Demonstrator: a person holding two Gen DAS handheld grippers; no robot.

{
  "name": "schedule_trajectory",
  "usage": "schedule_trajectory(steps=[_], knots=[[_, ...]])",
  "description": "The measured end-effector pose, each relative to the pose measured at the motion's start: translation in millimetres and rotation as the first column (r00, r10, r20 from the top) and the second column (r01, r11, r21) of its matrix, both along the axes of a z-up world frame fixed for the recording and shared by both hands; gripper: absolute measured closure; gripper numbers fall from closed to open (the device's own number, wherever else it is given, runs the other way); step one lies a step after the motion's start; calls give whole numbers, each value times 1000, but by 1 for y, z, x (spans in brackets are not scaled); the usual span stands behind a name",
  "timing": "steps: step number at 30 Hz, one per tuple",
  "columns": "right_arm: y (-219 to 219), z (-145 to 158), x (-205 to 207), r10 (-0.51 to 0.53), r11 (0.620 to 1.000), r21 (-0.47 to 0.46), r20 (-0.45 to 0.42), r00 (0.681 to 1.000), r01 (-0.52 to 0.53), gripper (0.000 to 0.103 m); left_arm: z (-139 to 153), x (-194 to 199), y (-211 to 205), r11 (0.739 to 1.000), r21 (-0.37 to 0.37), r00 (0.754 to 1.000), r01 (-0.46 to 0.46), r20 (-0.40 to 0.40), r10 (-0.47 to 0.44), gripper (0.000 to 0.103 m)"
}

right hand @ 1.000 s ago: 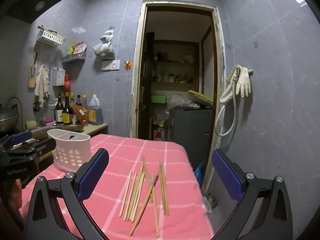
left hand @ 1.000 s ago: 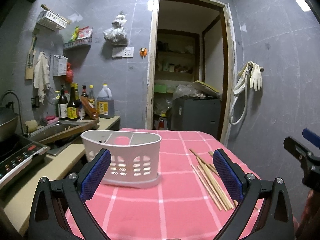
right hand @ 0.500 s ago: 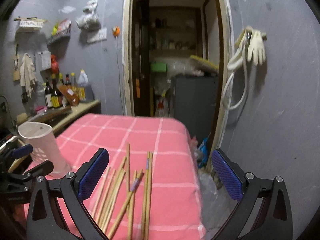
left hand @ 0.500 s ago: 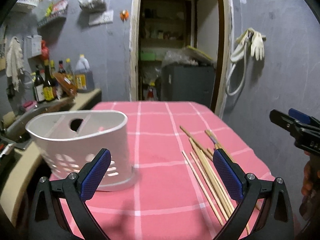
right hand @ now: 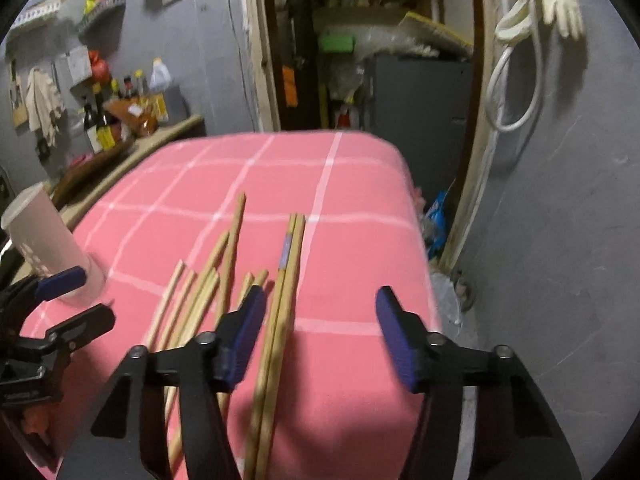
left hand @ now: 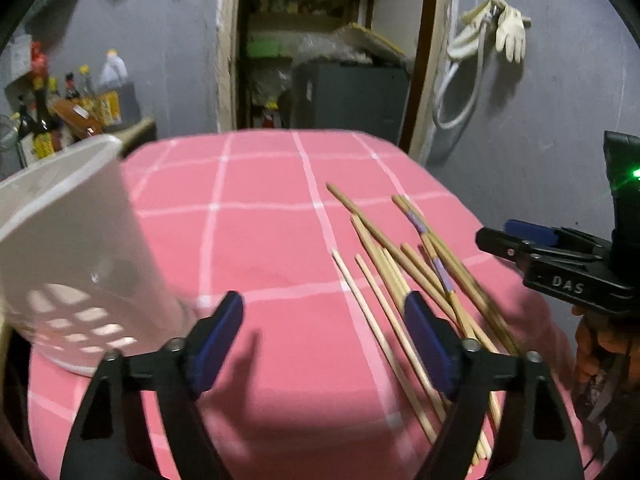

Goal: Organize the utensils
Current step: 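Move both tools toward the chopstick pile beside the white caddy, then close the left gripper on one plain chopstick while the right gripper grasps a chopstick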

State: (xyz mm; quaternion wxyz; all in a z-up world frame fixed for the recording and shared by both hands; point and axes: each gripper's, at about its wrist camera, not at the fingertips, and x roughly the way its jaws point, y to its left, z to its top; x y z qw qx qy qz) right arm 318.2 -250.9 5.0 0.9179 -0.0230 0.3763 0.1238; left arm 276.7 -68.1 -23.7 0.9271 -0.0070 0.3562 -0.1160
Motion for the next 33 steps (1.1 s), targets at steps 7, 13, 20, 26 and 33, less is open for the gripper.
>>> schedule_trajectory(steps=[7,13,20,26,33], knots=[[2,-12,17,40,999,3,-87,995,-40,66,-18,26,-2,1000,-18,991,13,-134,-15,57],[8,-15,24,61,998,-17,-107,992,-63,70,-23,37,1,999,-39,987,13,-162,-19,64],[15,-16,35,62,996,-57,-126,990,-70,72,-27,42,1,1000,-19,984,0,-177,-4,75],[18,-16,51,52,997,-49,-159,986,-61,74,-22,49,-4,998,-61,976,29,-212,-41,75],[15,-23,42,60,997,-47,-180,982,-69,76,-17,46,2,993,-107,974,54,-214,-76,75]])
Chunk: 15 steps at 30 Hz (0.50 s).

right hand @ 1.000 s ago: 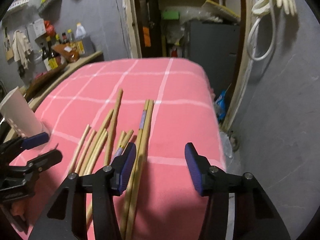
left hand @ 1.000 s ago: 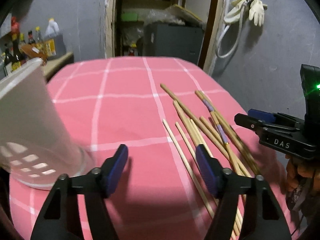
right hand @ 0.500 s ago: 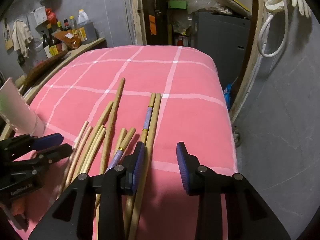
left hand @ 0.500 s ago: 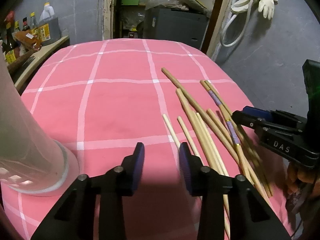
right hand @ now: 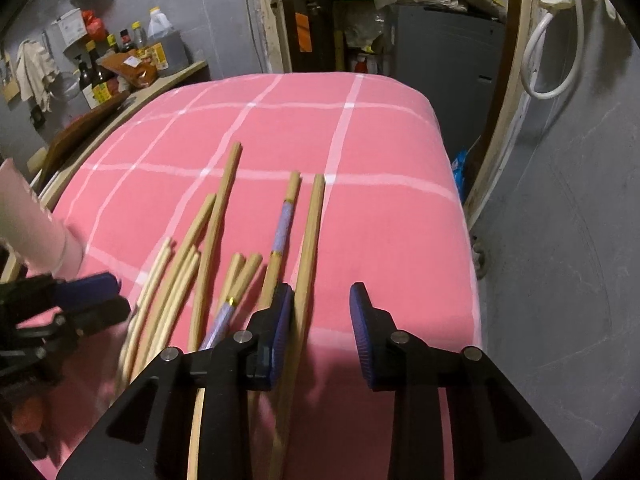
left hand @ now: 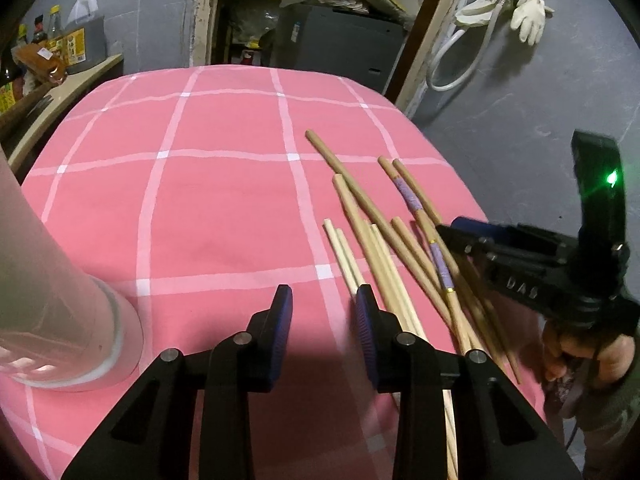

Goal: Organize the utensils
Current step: 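Close the left gripper on one plain chopstick while the right gripper grasps a chopstick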

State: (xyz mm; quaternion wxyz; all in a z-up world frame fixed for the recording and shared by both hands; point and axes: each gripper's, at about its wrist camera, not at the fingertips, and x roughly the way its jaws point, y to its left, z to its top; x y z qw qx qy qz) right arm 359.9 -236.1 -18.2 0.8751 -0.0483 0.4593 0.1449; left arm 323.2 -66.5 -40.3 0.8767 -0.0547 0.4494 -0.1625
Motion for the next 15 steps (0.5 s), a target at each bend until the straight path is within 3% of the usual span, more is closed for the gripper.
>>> schedule_trajectory(steps=[15], knots=[[-8,-1,-7,-11,1000,26,-10,1000,11,89,-8,1,-15,997,70,1000,10,-10,-10,76]])
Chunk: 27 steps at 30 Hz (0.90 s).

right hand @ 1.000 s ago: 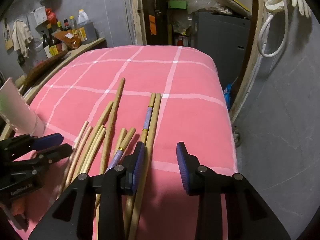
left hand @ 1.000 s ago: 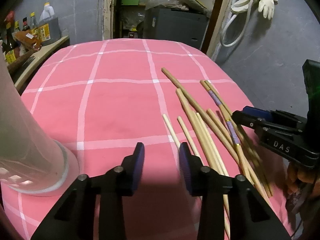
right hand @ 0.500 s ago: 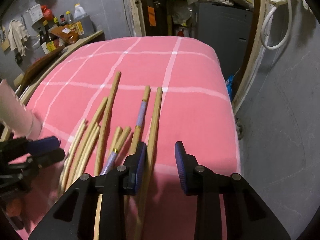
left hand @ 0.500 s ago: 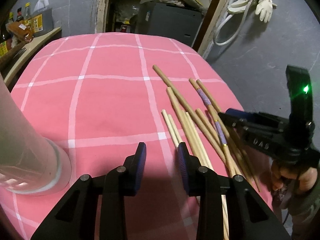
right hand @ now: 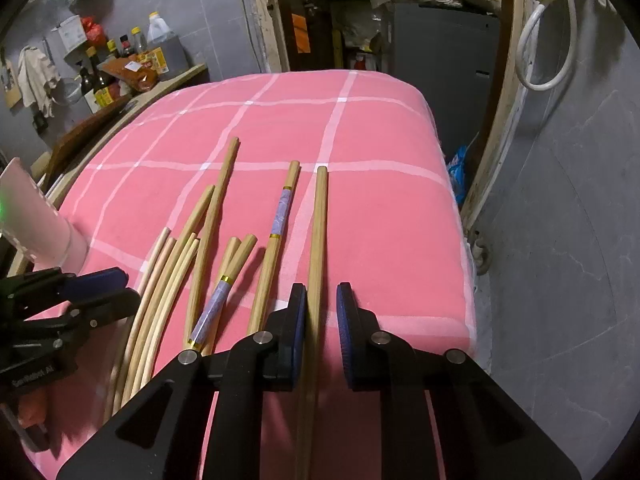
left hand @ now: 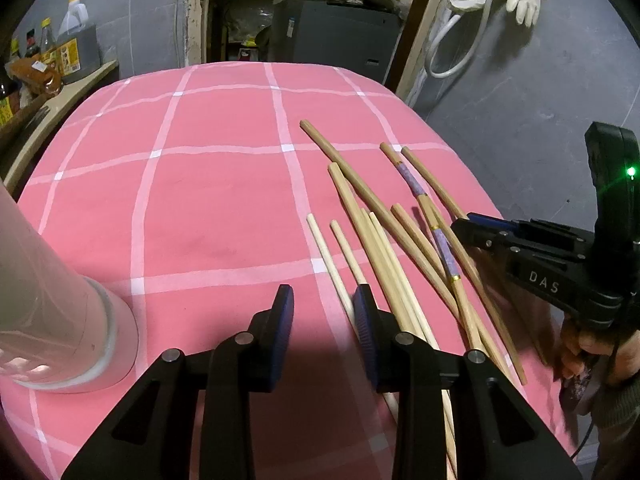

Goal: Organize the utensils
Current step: 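Close the left gripper on one plain chopstick while the right gripper grasps a chopstick, then lift both held chopsticks upright and carry them over the white caddy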

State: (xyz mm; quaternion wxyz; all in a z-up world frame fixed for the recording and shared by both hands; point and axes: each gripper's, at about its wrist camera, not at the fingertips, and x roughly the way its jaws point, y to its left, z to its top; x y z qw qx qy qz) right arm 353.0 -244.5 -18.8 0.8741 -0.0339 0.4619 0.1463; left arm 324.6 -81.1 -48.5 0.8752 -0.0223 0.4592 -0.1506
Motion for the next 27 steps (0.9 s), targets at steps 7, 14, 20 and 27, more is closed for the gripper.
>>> schedule_trajectory(steps=[7,14,20,27], knots=[[10,0,15,-4,1000,-26,-36,999,3,88,1,9,-7,1000,10,998,-11,-57,11,78],[1,5,12,-48,996,66,-77,996,53,98,2,10,-3,998,-65,993,-10,-119,3,99],[-7,27,-19,-72,978,196,25,997,66,98,9,-6,8,992,-128,996,-5,-83,-6,101],[7,61,-74,-79,936,351,276,958,-24,98,44,-46,25,987,-158,987,-3,160,29,101]])
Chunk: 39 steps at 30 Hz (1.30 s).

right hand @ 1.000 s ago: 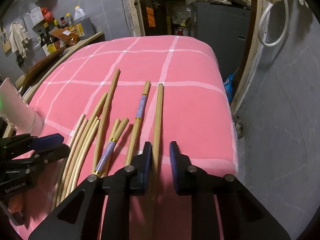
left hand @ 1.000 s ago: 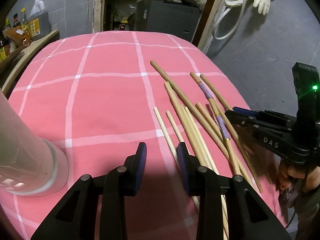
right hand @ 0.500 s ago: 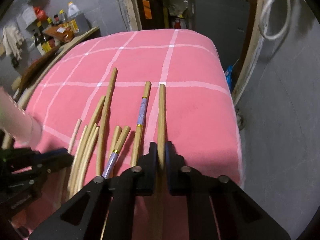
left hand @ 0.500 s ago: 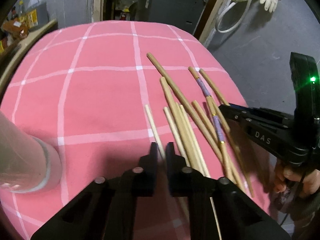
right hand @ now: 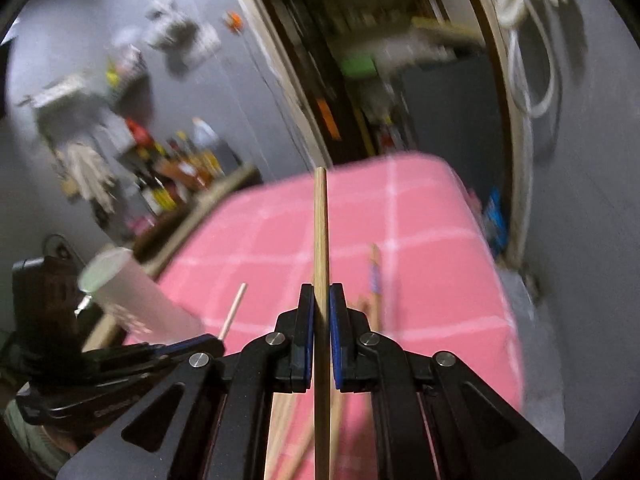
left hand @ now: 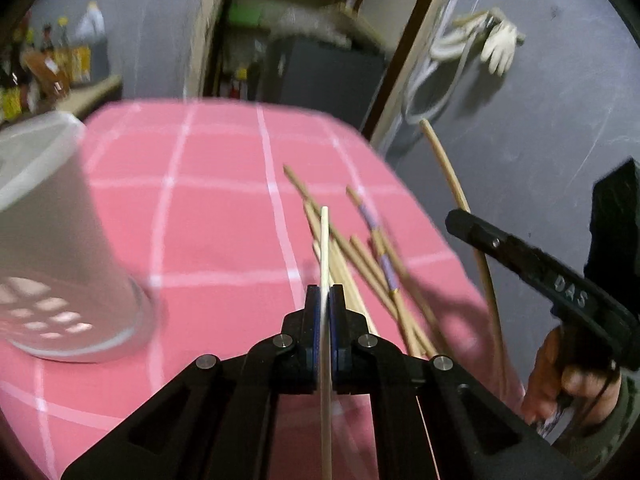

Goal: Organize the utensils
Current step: 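Lift both held chopsticks upright and carry them over the white caddy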

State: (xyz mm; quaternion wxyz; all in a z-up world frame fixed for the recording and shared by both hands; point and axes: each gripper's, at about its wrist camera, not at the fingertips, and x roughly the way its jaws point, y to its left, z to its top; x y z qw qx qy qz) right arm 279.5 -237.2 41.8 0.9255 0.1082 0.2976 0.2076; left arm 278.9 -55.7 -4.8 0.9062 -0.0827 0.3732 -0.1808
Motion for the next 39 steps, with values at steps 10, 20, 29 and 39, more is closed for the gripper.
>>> schedule_trajectory(steps=[10,20,29,39], knots=[[66,50,-26,47,984,146,327,944,-100,98,70,-31,58,985,-111,935,-135,314,163,101],[151,94,-3,24,938,285,514,858,-197,98,129,-37,183,920,-220,802,-324,452,390,101],[186,94,8,-84,941,306,627,774,-146,98,126,-24,266,837,-334,659,-434,516,548,101],[200,66,19,-77,968,232,639,765,-97,98,91,-19,260,816,-326,638,-477,509,577,101]])
